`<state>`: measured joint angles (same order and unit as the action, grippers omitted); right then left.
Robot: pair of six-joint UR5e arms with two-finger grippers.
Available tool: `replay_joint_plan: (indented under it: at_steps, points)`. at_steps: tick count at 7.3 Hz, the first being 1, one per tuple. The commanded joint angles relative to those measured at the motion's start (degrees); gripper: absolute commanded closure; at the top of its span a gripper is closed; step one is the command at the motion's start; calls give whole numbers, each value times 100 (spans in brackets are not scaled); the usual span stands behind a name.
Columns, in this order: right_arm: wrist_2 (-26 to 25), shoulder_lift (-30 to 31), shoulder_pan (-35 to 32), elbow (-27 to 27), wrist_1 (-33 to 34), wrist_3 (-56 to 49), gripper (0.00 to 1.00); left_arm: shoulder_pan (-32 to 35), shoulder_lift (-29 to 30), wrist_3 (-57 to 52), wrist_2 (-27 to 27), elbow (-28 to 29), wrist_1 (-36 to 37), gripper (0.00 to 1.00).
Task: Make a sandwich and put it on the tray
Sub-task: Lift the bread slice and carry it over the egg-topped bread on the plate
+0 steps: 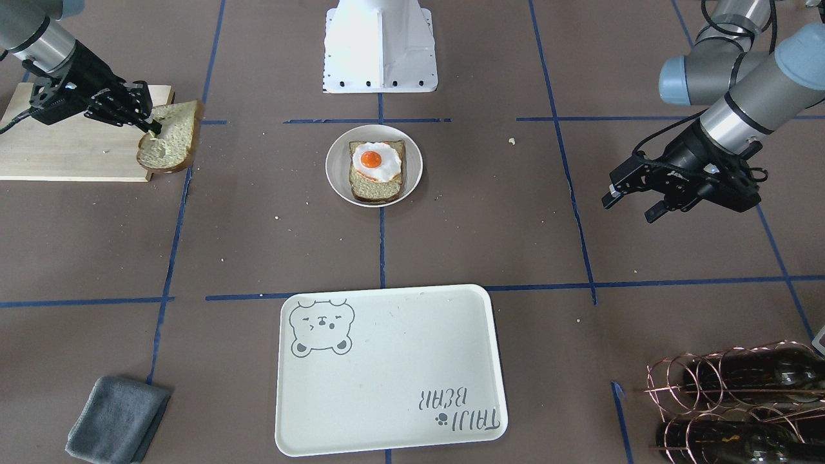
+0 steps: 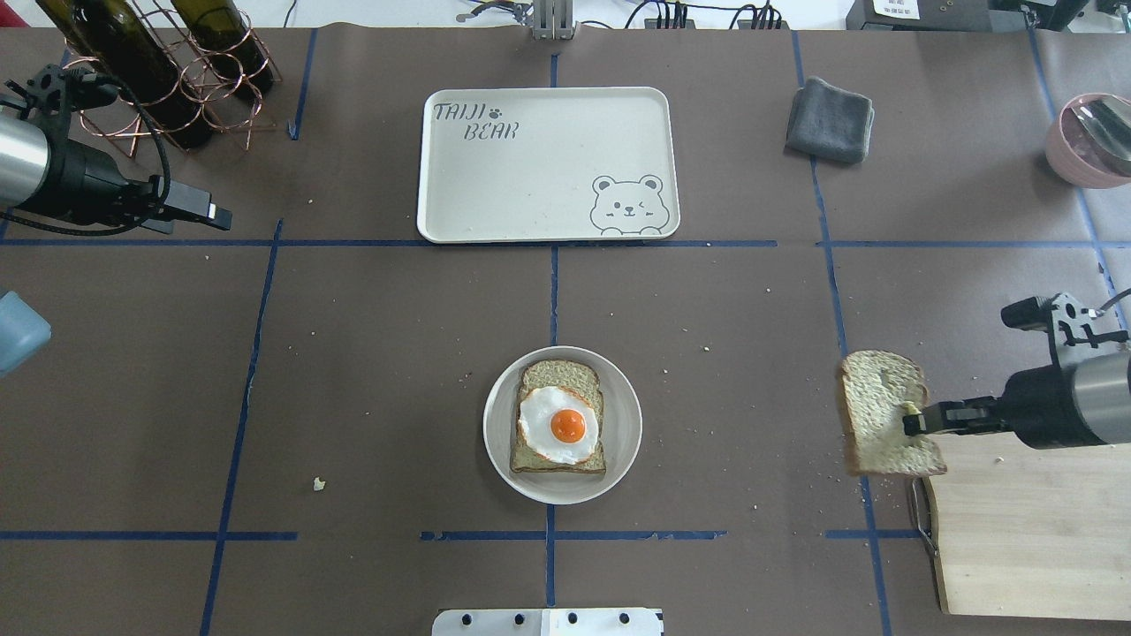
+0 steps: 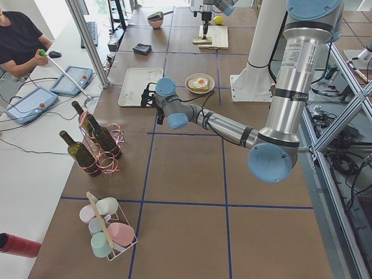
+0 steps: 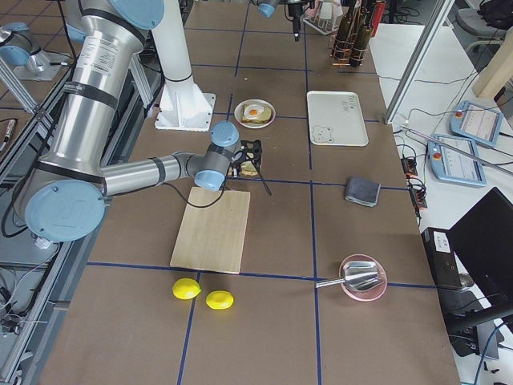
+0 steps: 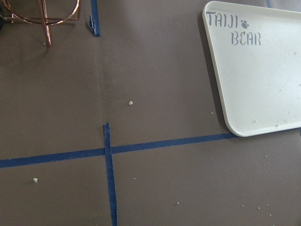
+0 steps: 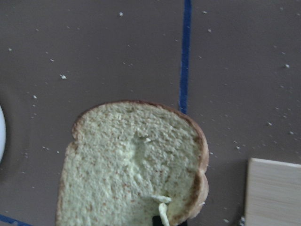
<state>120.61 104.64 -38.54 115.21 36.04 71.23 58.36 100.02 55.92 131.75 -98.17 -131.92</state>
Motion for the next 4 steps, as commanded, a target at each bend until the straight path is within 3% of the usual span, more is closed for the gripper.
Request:
replay_joint_plan:
  at_steps: [1,2,3,4]
  points:
    - [-29,-1526,135,-138,766,644,100,-9,0,16,0,0,0,0]
    - [-99,-2439,380,-130,1886,690,100,0,-9,16,0,17,0,0]
    - [-535,-3162,783,-130,2837,708,100,0,-18,16,9,18,-9,0]
    - [-1409,-3552,1535,-200,3395,700,100,0,-18,7,9,26,-9,0]
